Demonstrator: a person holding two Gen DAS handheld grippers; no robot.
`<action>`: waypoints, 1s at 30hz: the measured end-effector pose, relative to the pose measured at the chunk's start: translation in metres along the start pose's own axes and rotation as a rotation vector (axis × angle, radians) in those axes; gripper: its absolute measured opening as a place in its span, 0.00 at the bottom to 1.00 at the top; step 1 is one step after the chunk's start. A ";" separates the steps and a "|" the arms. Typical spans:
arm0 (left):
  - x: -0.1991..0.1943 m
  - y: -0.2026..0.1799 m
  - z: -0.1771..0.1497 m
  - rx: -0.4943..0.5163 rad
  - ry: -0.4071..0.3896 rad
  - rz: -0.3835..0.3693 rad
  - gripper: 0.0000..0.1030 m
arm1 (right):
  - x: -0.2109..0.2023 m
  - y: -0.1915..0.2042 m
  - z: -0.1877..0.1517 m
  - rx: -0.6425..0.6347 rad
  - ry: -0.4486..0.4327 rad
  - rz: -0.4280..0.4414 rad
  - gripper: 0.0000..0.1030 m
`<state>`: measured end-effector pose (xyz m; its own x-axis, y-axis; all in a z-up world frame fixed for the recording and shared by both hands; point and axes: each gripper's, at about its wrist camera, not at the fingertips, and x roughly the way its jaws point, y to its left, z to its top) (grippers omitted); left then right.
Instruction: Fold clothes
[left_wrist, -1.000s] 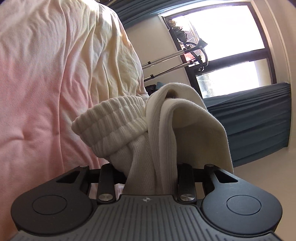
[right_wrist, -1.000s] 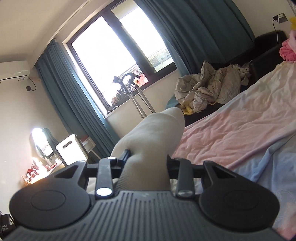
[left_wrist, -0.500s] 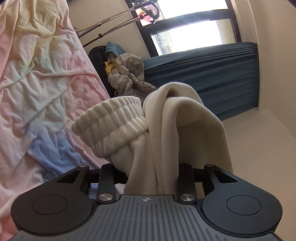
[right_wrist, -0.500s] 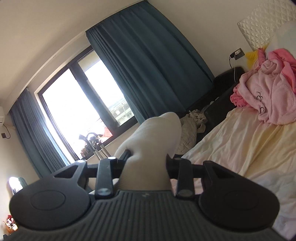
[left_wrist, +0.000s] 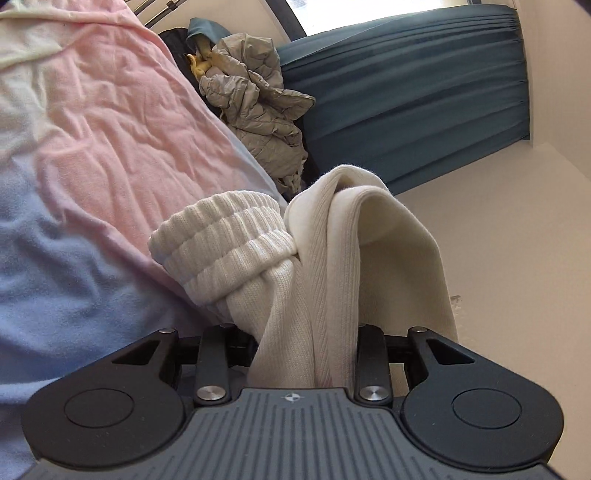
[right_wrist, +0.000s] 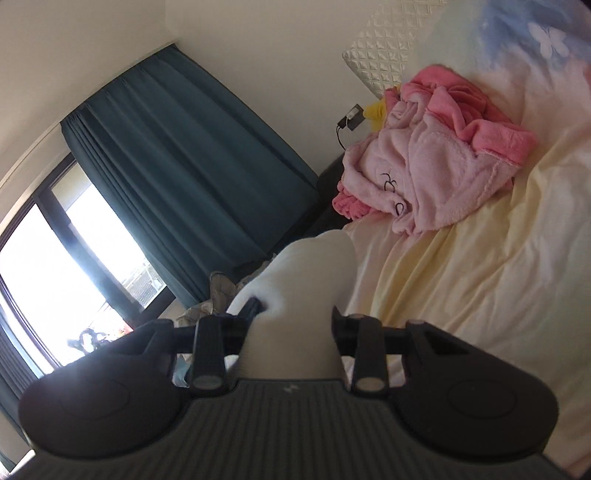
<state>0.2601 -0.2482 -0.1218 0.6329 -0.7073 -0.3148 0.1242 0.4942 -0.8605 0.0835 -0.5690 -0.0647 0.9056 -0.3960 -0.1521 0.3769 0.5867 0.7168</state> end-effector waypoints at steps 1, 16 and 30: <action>0.004 0.007 -0.002 -0.005 0.007 0.011 0.36 | 0.008 -0.005 -0.008 0.006 0.027 -0.042 0.35; -0.043 -0.020 0.005 0.263 0.162 0.085 0.71 | 0.014 -0.043 -0.029 0.228 0.182 -0.260 0.47; -0.223 -0.076 0.039 0.638 -0.046 0.259 0.96 | -0.077 0.085 -0.040 -0.219 0.130 -0.058 0.49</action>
<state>0.1399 -0.1083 0.0291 0.7326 -0.5114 -0.4491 0.3816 0.8550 -0.3512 0.0540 -0.4604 -0.0199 0.8932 -0.3477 -0.2850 0.4494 0.7099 0.5423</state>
